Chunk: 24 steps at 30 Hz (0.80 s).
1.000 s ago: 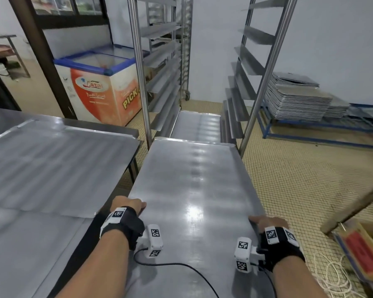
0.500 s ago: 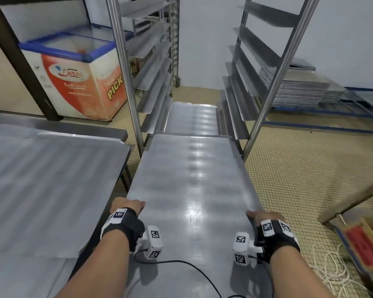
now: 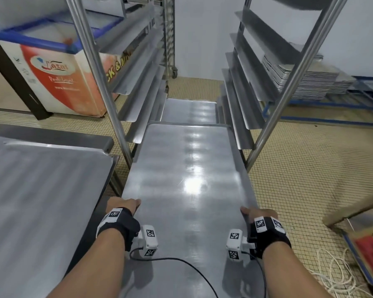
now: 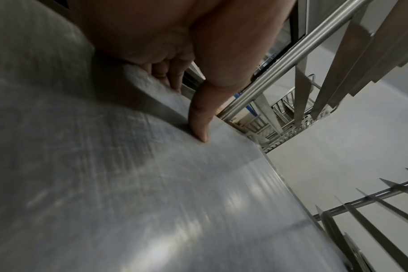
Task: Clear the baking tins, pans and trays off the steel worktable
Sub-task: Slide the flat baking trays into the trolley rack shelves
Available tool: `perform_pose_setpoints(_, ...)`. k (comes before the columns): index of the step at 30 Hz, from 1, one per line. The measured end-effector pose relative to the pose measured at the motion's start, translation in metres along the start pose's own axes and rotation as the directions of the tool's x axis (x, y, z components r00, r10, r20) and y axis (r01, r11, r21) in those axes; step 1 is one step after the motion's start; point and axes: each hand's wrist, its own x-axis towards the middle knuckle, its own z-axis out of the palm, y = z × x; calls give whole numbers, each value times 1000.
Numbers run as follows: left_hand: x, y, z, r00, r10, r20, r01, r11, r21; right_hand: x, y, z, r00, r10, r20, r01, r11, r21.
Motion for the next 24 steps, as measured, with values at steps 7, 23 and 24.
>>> perform_pose_setpoints(7, 45, 42, 31, 1000, 4, 8, -3, 998, -63, 48, -50, 21, 998, 62, 3, -62, 995, 79)
perform_pose_setpoints(23, 127, 108, 67, 999, -18, -49, 16, 998, -58, 123, -110, 68, 998, 57, -38, -50, 986, 158)
perform_pose_setpoints(24, 131, 112, 67, 999, -15, -38, 14, 999, -48, 125, -114, 70, 996, 68, -50, -60, 987, 151)
